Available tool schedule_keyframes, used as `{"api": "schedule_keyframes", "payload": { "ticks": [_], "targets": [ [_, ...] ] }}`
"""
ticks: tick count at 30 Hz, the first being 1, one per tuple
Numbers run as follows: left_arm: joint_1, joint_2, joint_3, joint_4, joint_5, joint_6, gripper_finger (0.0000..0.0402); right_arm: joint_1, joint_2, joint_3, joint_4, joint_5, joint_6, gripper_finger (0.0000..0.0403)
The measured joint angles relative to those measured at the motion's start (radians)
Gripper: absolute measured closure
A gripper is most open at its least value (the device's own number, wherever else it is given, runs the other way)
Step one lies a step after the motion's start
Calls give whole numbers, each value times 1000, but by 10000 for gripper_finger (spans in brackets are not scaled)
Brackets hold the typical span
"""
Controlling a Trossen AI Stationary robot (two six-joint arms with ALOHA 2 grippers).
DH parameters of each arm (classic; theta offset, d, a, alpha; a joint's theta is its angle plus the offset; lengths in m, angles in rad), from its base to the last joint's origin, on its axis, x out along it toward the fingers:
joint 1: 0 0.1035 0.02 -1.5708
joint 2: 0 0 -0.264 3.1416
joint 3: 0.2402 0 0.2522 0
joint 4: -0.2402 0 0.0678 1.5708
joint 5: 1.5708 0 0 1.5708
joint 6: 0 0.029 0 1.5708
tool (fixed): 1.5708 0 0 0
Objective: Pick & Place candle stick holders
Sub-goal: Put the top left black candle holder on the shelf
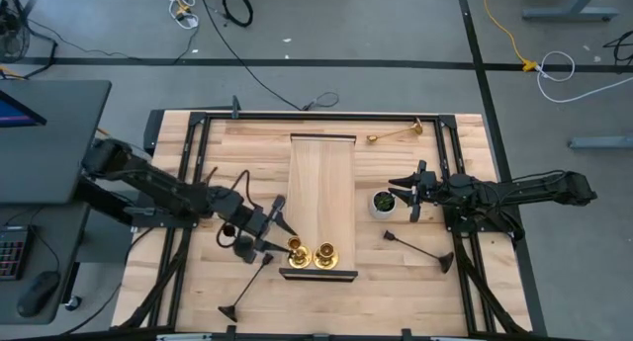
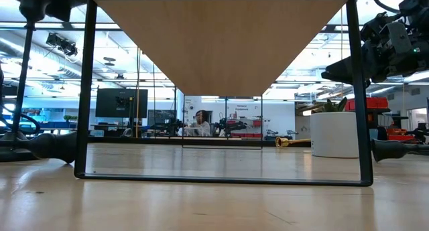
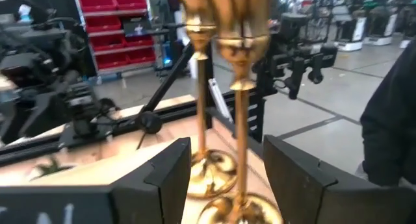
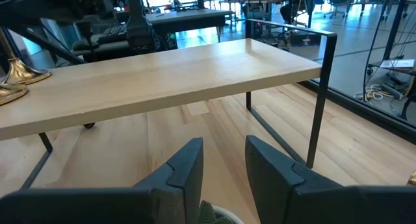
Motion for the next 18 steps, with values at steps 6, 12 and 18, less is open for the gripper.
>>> {"api": "schedule_keyframes", "payload": {
  "ticks": [6,12,18],
  "targets": [
    [27,-141,0,-187,-41,3,207,0,0,0,0,0,0,289],
    [34,-309,0,-384,-151,3,207,0,0,0,0,0,0,289],
    [-1,-502,0,-632,-315,-41,207,0,0,0,0,0,0,289]
  ]
}}
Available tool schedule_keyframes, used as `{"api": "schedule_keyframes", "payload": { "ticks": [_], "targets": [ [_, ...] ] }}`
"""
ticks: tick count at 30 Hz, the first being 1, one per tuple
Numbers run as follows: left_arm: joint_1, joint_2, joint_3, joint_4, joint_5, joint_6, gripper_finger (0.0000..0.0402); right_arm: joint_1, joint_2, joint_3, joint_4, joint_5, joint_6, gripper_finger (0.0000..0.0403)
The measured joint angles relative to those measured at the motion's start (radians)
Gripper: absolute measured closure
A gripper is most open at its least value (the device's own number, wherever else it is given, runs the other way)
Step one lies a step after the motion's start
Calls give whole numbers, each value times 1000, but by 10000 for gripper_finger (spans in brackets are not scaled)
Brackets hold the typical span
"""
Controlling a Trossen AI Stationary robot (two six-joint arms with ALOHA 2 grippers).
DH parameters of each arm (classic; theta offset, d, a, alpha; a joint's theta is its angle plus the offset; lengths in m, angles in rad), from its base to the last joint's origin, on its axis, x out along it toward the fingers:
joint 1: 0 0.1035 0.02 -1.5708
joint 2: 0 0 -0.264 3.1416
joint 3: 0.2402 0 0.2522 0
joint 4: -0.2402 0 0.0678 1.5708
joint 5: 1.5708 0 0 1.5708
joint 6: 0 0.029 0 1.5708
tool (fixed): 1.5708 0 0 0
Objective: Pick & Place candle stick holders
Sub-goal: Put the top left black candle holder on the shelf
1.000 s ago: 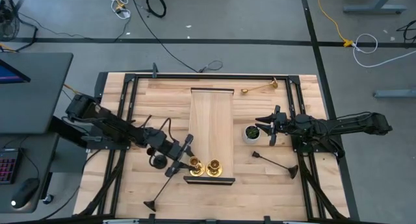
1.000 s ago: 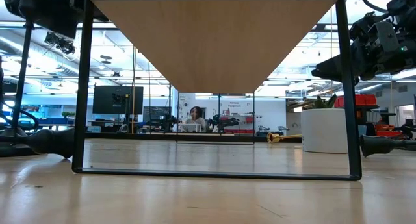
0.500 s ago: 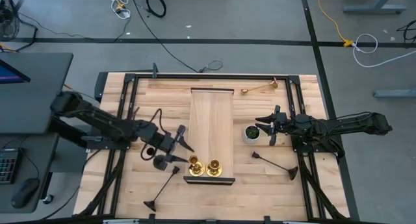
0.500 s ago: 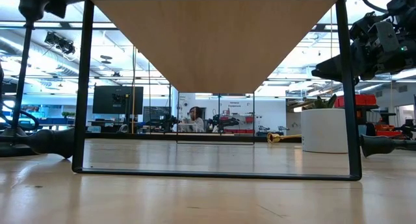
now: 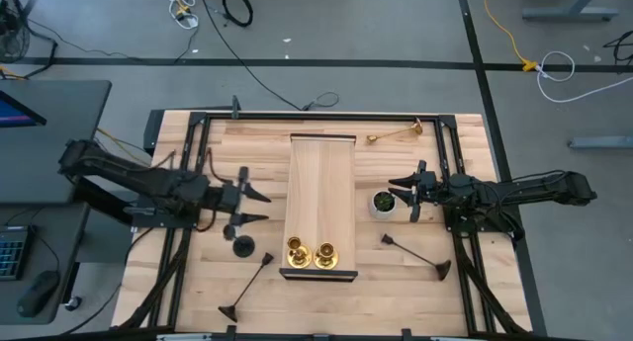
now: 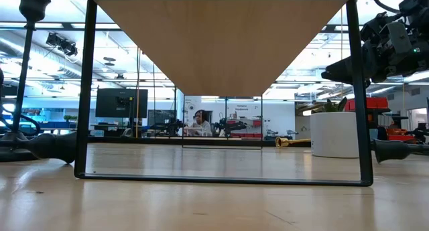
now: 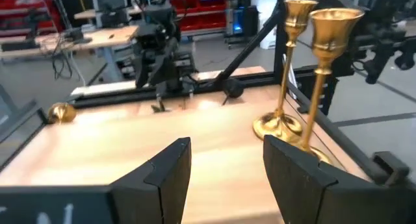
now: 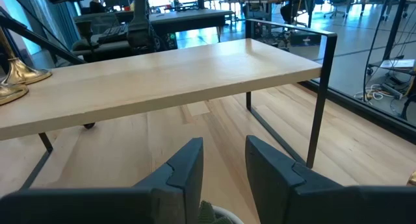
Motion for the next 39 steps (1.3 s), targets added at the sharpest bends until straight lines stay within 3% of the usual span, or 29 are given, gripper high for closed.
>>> {"api": "schedule_keyframes", "payload": {
  "ticks": [7,16,24,39],
  "targets": [
    [-89,-185,0,-247,-48,-143,207,0,0,0,0,0,0,289],
    [-198,-309,0,-468,-99,-265,207,0,0,0,0,0,0,289],
    [-287,-339,0,-593,-46,-320,207,0,0,0,0,0,0,289],
    [-345,-336,0,-693,-64,-393,207,0,0,0,0,0,0,289]
  ]
}}
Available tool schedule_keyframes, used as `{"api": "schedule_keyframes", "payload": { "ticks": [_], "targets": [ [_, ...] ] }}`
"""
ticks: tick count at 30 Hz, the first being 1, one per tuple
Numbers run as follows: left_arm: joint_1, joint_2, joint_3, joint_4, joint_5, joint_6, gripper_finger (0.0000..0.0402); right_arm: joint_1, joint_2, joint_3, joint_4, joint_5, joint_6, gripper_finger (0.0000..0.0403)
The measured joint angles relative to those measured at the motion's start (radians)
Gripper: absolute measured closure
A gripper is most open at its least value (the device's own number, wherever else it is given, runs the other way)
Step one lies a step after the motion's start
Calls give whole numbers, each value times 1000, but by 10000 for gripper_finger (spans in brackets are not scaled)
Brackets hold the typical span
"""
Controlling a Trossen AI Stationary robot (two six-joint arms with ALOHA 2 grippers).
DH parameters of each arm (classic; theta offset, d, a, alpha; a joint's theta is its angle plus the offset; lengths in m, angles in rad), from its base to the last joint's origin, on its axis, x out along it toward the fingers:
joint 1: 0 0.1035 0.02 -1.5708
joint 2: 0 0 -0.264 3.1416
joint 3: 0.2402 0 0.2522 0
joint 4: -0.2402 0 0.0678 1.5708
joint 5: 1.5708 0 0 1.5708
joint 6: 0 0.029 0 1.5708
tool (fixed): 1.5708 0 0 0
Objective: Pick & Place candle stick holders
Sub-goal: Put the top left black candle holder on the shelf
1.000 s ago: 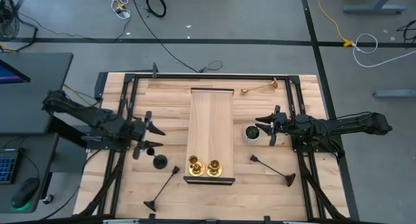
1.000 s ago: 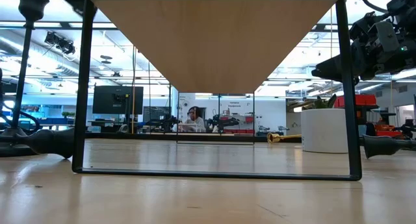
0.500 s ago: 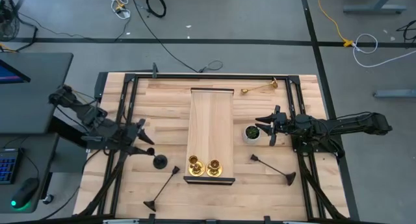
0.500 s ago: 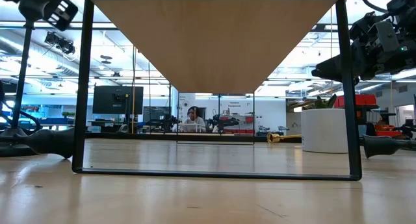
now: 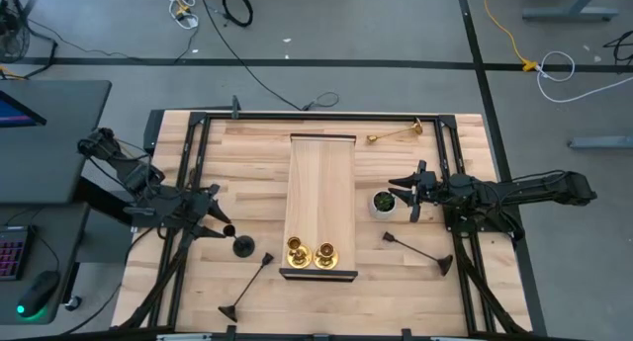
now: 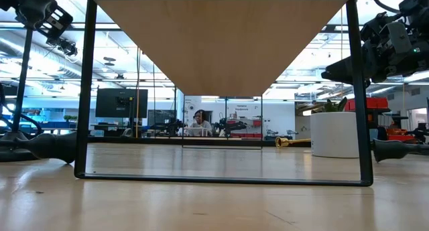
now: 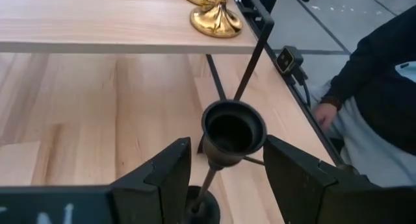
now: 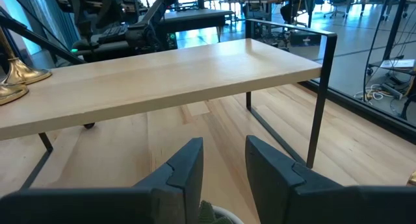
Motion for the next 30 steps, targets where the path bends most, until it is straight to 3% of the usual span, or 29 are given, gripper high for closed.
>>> {"api": "schedule_keyframes", "payload": {
  "ticks": [13,30],
  "targets": [
    [0,21,-60,24,-16,-79,207,0,0,0,0,0,0,289],
    [-11,20,-245,291,12,-108,207,0,0,0,0,0,0,289]
  ]
}}
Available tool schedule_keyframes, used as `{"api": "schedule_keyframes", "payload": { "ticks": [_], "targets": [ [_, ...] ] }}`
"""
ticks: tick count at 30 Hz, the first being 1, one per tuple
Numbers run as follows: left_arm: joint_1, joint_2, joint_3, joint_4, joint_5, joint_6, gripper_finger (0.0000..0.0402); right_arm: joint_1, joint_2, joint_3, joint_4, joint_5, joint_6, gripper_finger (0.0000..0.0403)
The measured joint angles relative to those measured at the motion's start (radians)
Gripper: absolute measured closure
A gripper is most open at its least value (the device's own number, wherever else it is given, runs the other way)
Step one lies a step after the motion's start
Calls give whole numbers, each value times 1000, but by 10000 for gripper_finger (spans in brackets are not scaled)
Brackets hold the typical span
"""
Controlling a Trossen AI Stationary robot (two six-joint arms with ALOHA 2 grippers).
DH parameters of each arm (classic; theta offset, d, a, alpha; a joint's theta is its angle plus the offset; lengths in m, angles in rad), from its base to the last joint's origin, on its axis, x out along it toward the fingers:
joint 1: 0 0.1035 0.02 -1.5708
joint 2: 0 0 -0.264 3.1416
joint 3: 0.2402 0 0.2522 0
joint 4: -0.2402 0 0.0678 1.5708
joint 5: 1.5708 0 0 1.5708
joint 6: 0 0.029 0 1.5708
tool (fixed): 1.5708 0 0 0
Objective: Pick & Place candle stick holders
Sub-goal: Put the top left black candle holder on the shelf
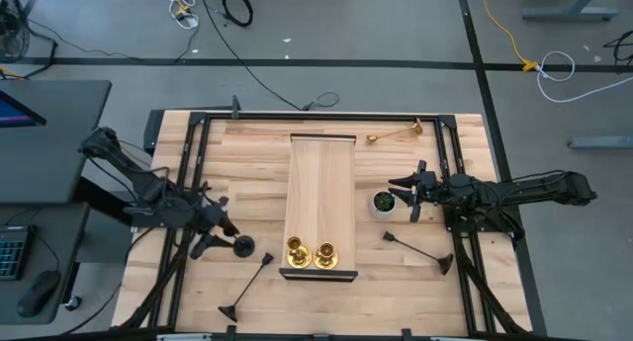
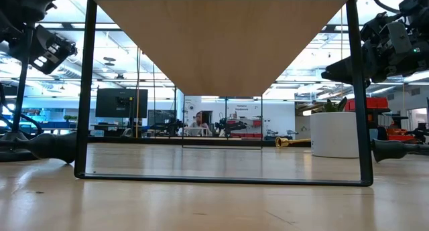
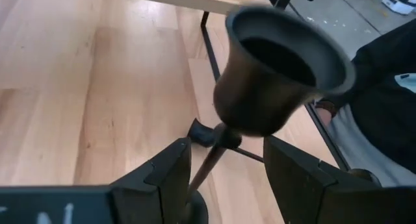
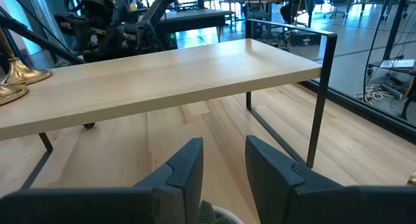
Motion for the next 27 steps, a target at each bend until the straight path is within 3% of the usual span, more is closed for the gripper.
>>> {"api": "schedule_keyframes", "payload": {
  "ticks": [12,18,24,27],
  "targets": [
    [1,1,-120,165,-33,9,229,0,0,0,0,0,0,289],
    [1,0,-138,193,-39,26,288,0,0,0,0,0,0,289],
    [1,0,-138,198,-77,53,378,0,0,0,0,0,0,289],
    [-1,0,-138,199,-126,34,387,0,0,0,0,0,0,289]
  ]
}}
